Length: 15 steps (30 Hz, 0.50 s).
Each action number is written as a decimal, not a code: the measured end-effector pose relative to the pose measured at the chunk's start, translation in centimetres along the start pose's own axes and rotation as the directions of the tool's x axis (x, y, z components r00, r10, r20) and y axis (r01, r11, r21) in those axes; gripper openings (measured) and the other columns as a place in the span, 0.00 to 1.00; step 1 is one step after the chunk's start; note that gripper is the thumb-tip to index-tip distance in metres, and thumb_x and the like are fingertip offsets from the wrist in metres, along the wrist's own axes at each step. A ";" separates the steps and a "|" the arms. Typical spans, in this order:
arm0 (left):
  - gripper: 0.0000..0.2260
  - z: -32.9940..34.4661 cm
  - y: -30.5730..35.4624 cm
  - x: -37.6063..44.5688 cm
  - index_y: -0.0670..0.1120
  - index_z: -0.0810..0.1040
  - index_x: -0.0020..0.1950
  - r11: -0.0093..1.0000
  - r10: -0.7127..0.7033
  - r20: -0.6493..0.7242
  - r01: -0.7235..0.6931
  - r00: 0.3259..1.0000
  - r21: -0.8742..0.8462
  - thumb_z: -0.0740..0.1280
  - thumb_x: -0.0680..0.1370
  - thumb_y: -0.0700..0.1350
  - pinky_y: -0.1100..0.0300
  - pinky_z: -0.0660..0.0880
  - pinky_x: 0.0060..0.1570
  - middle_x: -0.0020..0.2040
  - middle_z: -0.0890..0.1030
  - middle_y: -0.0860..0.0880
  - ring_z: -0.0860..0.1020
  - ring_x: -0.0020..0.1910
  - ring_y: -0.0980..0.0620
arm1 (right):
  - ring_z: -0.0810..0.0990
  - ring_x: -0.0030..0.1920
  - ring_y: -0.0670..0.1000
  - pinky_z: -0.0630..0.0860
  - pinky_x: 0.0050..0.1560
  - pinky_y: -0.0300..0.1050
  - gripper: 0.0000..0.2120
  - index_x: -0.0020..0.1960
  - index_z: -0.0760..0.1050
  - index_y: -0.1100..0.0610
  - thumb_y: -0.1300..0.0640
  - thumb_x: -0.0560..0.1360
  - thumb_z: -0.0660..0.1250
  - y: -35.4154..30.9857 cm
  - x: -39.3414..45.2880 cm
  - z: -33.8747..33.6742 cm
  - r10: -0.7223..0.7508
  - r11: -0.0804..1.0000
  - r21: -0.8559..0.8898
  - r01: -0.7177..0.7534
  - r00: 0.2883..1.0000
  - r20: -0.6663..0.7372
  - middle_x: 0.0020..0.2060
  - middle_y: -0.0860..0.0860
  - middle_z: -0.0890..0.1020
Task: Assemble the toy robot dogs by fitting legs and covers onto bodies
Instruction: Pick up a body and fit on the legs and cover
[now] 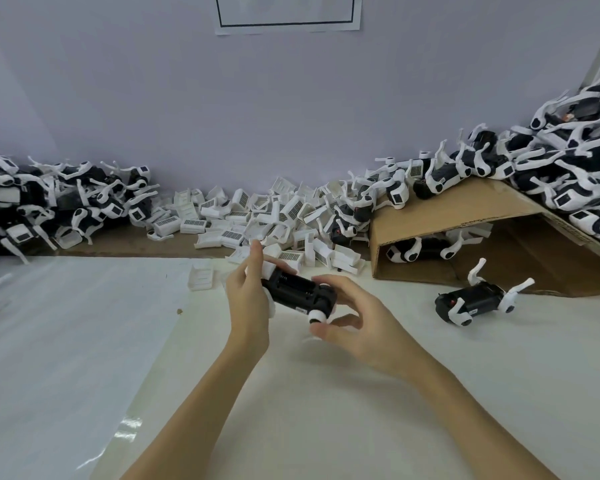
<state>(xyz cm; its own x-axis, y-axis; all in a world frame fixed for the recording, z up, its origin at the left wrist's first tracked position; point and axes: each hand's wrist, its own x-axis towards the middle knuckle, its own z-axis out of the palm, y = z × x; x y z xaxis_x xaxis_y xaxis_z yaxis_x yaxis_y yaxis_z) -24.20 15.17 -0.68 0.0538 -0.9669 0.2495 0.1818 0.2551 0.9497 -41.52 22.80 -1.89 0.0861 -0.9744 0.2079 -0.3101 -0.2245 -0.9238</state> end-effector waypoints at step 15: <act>0.37 -2.5 0.5 1.8 0.39 0.78 0.31 0.899 -0.002 0.144 0.064 0.990 -0.433 0.56 0.84 0.68 0.56 0.80 0.46 0.32 0.77 0.41 0.78 0.37 0.42 | 0.67 0.76 0.41 0.69 0.72 0.38 0.40 0.83 0.55 0.39 0.38 0.78 0.72 -0.1 -0.3 2.1 -0.330 0.854 -0.426 0.297 0.944 -0.005 0.76 0.34 0.66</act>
<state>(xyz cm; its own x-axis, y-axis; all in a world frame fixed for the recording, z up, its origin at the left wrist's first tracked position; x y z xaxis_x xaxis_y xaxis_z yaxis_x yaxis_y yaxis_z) -21.54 13.57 -0.20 -0.0880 -0.9581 0.2724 0.5918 0.1697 0.7880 -39.51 23.11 -2.52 0.1793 -0.8456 0.5028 -0.6432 -0.4875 -0.5905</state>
